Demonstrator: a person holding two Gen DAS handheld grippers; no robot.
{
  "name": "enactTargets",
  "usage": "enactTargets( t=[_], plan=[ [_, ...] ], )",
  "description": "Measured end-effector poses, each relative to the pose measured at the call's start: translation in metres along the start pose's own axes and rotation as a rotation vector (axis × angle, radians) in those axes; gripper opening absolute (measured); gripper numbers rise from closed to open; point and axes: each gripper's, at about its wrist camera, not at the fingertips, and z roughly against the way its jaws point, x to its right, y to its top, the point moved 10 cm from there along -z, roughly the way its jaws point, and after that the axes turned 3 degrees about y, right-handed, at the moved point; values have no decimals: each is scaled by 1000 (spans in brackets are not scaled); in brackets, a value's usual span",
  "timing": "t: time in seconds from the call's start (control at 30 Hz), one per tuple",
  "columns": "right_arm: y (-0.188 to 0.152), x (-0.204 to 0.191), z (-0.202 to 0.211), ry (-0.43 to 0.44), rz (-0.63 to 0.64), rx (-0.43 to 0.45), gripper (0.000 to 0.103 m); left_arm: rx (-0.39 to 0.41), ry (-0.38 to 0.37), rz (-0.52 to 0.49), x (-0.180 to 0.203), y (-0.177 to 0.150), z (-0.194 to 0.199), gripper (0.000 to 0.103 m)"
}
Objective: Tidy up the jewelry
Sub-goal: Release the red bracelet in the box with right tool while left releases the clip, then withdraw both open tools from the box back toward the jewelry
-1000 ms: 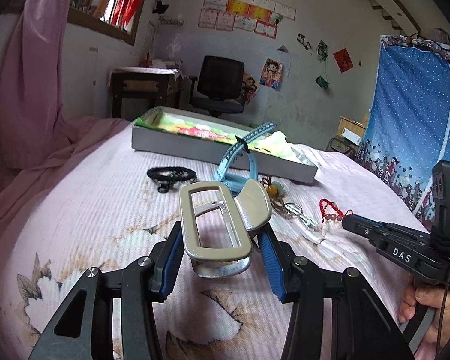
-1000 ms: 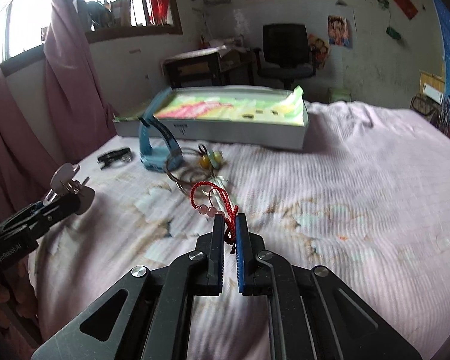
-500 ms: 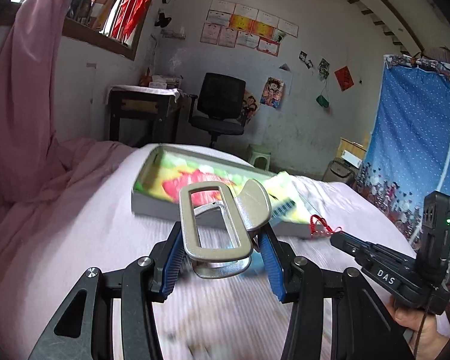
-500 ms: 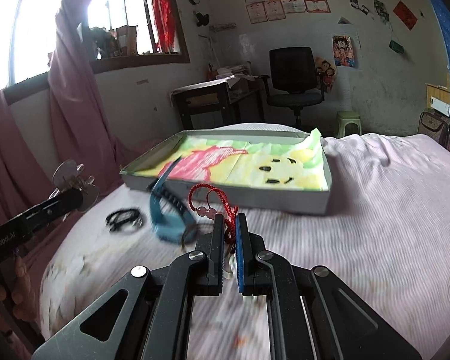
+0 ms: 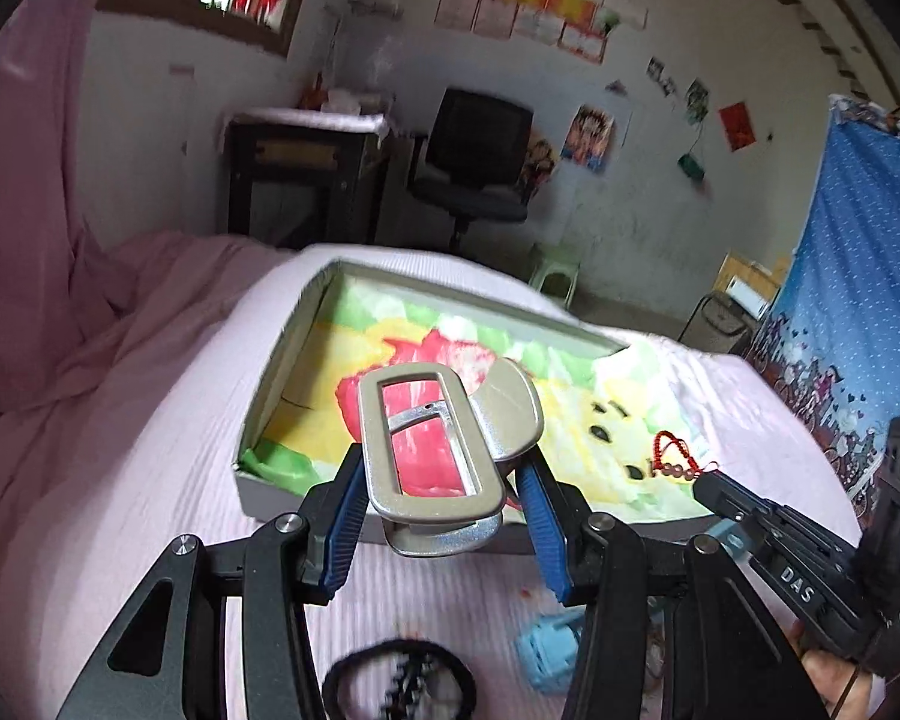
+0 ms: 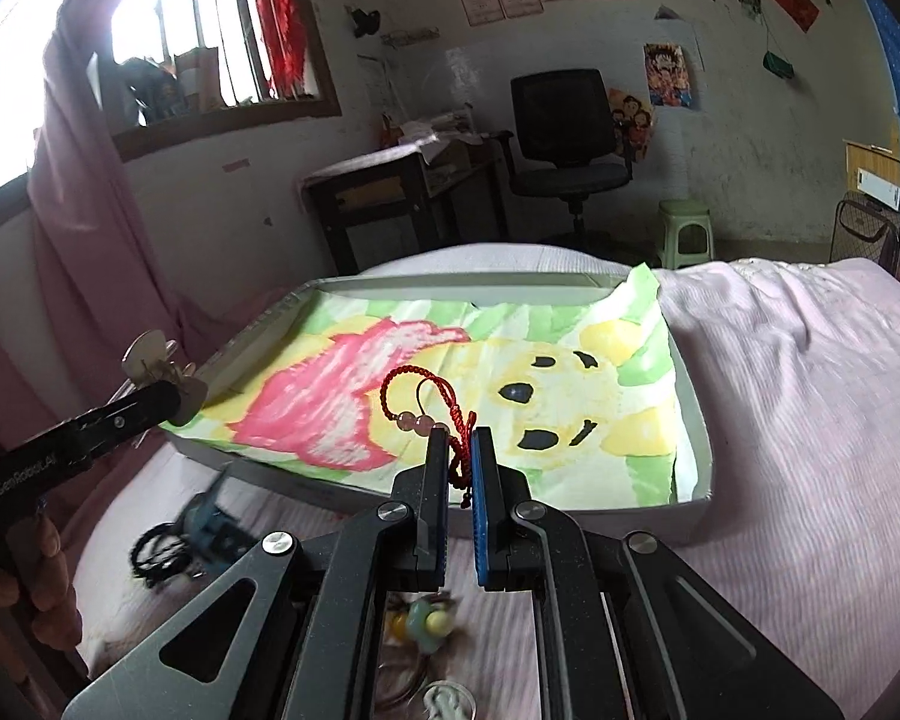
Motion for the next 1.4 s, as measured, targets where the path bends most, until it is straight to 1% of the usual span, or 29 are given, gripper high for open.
enactTargets(
  t=[0.23, 0.33, 0.43, 0.53, 0.63, 0.7, 0.77, 0.87, 0.93, 0.97, 1.0, 1.07, 1.2, 1.27, 1.4],
  plan=[
    [0, 6, -17, -32, 29, -51, 6, -113, 51, -31, -4, -1, -31, 47],
    [-3, 4, -26, -36, 37, -95, 7, -149, 65, -41, -7, -7, -39, 47],
    [-9, 1, -33, -30, 44, -131, 7, -147, 66, -52, -6, -8, -39, 47],
    [-11, 1, -33, -30, 46, -136, 7, -119, 55, -49, -6, -9, -35, 47],
    [-12, 2, -31, -22, 41, -126, 10, -79, 43, -45, -5, -8, -28, 51],
    [-11, 3, -27, -23, 43, -110, 18, -44, 30, -32, -5, -7, -20, 62],
    [-11, 4, -21, -27, 45, -91, 36, -8, 31, -21, -7, -6, -10, 68],
    [-9, 3, -8, -29, 62, -51, 37, 24, 26, -8, -9, -7, 2, 70],
    [-8, 1, 5, -31, 77, -20, 39, 53, 21, 1, -10, -8, 13, 75],
    [-6, 1, 10, -31, 80, -7, 44, 74, 19, 1, -10, -8, 19, 80],
    [-5, 0, 18, -28, 83, 18, 47, 96, 20, -3, -9, -9, 27, 83],
    [-3, -1, 34, -25, 89, 62, 59, 130, 18, -18, -7, -11, 40, 87],
    [-4, -4, 66, -17, 107, 132, 68, 191, 16, -52, -4, -22, 66, 96],
    [-7, -4, 79, -13, 105, 155, 75, 218, 10, -60, -2, -29, 78, 98],
    [-15, -6, 103, -8, 122, 187, 80, 249, -4, -73, 2, -43, 97, 100]
  ],
)
